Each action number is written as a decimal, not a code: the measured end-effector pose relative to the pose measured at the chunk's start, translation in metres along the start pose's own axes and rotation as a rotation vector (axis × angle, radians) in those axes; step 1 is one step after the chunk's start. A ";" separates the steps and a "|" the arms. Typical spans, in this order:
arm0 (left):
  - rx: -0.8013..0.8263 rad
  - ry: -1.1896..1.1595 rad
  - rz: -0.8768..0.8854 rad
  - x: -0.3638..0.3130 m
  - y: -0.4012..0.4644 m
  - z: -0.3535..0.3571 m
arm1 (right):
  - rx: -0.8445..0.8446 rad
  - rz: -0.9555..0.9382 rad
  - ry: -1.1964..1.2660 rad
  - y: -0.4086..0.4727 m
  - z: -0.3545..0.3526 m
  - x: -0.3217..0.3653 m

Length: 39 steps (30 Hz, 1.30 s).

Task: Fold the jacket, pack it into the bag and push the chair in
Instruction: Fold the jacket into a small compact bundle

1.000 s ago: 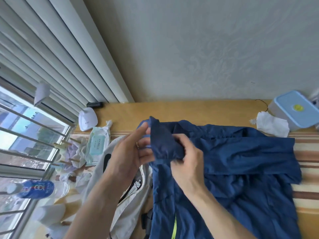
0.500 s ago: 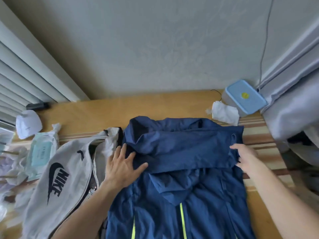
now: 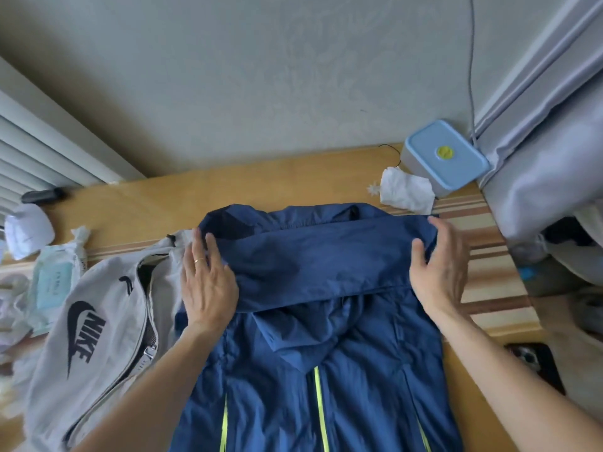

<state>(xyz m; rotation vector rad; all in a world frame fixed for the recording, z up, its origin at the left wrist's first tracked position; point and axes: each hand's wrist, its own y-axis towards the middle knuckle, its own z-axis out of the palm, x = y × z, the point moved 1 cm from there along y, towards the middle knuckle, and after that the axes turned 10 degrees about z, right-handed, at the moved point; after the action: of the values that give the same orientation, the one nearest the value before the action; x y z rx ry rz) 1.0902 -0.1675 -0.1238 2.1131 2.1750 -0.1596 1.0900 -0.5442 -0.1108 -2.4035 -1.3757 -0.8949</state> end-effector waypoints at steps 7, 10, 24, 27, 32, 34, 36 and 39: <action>0.369 0.179 0.099 -0.019 -0.041 0.041 | 0.623 -0.357 -0.523 -0.035 0.055 -0.043; 0.206 0.067 0.020 -0.039 -0.056 0.027 | 0.540 -0.331 -0.427 -0.050 0.045 -0.037; 0.257 0.143 0.345 -0.041 -0.270 0.045 | 0.564 -0.467 -0.413 -0.286 -0.012 -0.096; 0.189 0.124 0.214 -0.010 -0.320 0.021 | 0.450 -0.289 -0.407 -0.303 -0.056 -0.126; 0.178 0.007 -0.068 0.038 -0.381 0.008 | 0.357 -0.072 -0.393 -0.332 -0.108 -0.172; 0.226 -0.079 -0.126 0.042 -0.390 0.007 | 0.383 -0.057 -0.365 -0.335 -0.112 -0.175; 0.227 -0.173 -0.161 0.042 -0.392 0.008 | 0.361 -0.044 -0.306 -0.332 -0.109 -0.178; 0.179 -0.253 -0.163 0.044 -0.389 0.009 | 0.329 -0.036 -0.261 -0.323 -0.103 -0.184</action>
<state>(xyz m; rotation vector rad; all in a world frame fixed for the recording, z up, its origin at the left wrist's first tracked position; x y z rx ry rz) 0.6996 -0.1370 -0.1381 1.8725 2.2466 -0.6212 0.7091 -0.5504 -0.1736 -2.3011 -1.5213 -0.3331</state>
